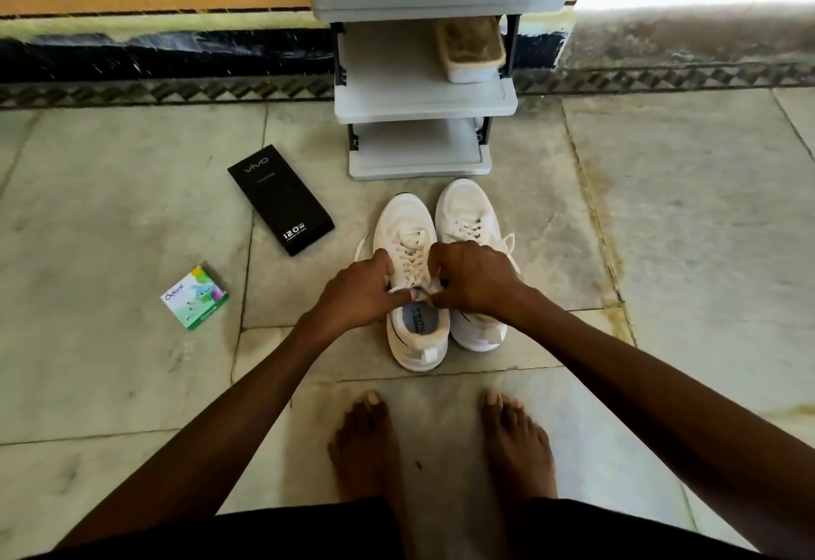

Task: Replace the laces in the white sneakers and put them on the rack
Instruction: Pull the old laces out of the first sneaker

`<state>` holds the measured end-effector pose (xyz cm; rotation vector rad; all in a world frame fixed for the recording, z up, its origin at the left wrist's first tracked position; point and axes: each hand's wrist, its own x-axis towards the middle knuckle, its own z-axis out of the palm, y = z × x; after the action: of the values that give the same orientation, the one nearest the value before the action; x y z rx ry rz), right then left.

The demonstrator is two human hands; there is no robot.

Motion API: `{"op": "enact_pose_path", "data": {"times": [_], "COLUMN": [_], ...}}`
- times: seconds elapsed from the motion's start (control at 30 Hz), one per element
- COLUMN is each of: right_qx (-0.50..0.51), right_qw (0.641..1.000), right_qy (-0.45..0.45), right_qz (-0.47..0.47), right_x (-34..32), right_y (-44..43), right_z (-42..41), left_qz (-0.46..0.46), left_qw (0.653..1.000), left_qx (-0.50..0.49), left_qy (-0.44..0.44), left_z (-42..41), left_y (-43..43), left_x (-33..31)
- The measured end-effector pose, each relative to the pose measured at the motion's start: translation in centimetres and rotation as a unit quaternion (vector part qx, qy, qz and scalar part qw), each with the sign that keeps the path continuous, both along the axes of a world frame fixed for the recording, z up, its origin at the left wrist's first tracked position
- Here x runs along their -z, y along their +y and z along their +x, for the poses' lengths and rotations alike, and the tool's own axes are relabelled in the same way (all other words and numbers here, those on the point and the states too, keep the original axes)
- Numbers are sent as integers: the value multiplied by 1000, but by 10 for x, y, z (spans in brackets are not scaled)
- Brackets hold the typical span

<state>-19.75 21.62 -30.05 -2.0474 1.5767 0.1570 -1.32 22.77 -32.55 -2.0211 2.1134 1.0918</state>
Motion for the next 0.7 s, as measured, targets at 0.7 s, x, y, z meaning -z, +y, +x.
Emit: {"op": "enact_pose_path", "data": {"times": [0.7], "right_qx": [-57], "right_qw": [995], "right_qy": [-18], "right_qz": [-74], "right_x": [13], "right_y": [-2], "right_z": [-4], "left_qz": [-23], "left_qw": [1000], "left_qx": [3], "left_qy": [-17], "left_z": [-7], "left_y": [-1], "left_x": [-4]}}
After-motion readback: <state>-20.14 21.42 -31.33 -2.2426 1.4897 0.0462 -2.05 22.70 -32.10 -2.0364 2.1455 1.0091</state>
